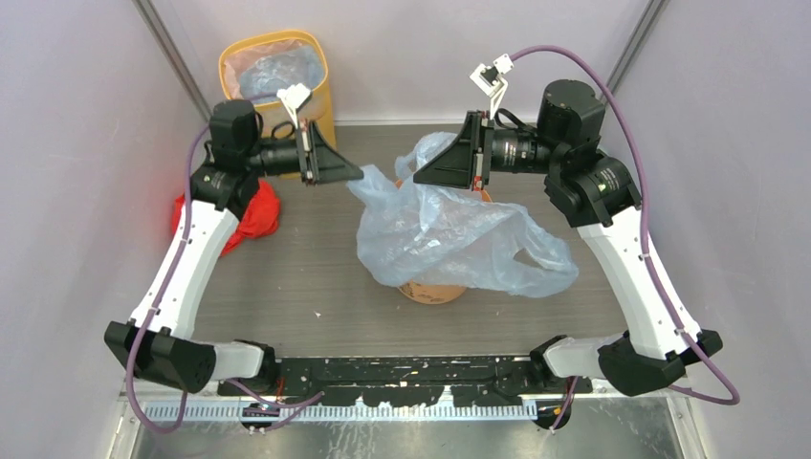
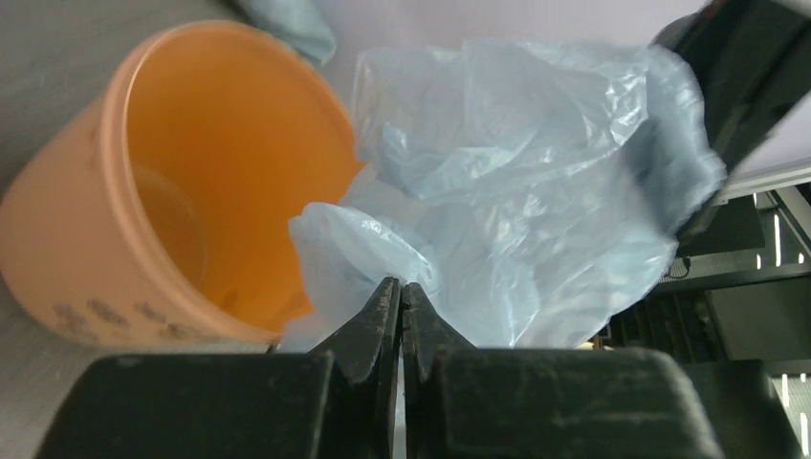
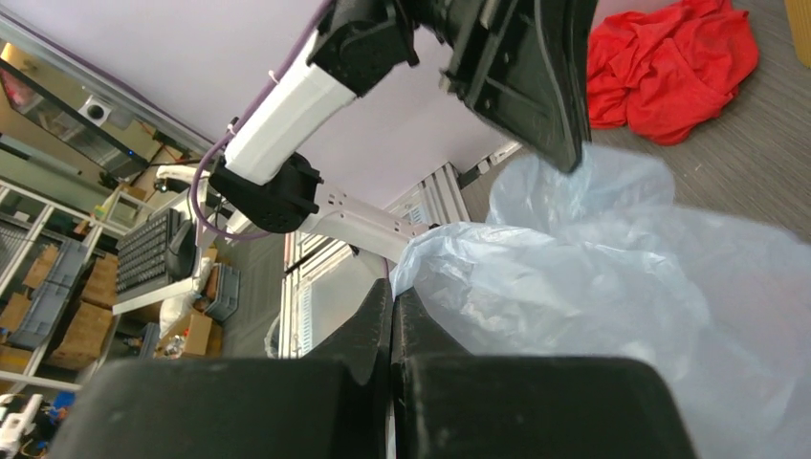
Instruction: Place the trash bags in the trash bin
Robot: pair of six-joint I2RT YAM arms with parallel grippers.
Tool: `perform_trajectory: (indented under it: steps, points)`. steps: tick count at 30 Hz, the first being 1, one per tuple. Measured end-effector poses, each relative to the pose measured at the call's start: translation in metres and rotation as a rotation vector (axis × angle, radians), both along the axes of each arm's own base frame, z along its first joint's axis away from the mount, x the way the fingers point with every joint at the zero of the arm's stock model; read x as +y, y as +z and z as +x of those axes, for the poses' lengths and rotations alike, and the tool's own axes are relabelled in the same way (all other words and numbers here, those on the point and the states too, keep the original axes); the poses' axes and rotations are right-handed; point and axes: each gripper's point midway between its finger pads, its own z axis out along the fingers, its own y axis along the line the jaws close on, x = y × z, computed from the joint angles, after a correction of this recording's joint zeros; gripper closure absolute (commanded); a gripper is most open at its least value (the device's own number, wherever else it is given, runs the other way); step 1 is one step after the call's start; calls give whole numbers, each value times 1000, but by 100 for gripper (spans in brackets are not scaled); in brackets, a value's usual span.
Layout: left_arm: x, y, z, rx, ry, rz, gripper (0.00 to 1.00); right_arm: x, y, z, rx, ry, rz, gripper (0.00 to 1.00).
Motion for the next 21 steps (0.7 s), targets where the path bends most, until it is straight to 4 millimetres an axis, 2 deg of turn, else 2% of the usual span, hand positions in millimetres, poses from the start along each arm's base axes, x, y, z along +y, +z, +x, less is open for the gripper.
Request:
perform_trajectory:
  steps: [2, 7, 9, 11, 12, 13, 15, 17, 21]
  points:
    - [-2, 26, 7, -46, 1, -21, 96, -1, 0, -1, 1, -2, -1, 99]
    - [-8, 115, 20, -212, -15, -134, 96, -5, 2, -8, 4, -3, -3, 97]
    - [-10, 140, 22, -263, -31, -175, 96, -8, 4, -15, -2, -3, 0, 76]
    - [-11, 166, 25, -312, -53, -223, 96, -12, 5, -21, -8, -3, 1, 61]
    - [-12, 175, 26, -329, -69, -243, 95, -14, 5, -24, -15, -3, 0, 48]
    - [-12, 181, 26, -338, -82, -260, 95, -15, 5, -27, -20, -5, -2, 39]
    - [-12, 192, 28, -350, -111, -298, 95, -19, 4, -29, -30, -20, -10, 34]
    - [-11, 196, 26, -345, -136, -320, 95, -22, 2, -29, -34, -45, -22, 23]
    - [-9, 204, 14, -354, -182, -348, 95, -26, -4, -21, -27, -116, -45, 8]
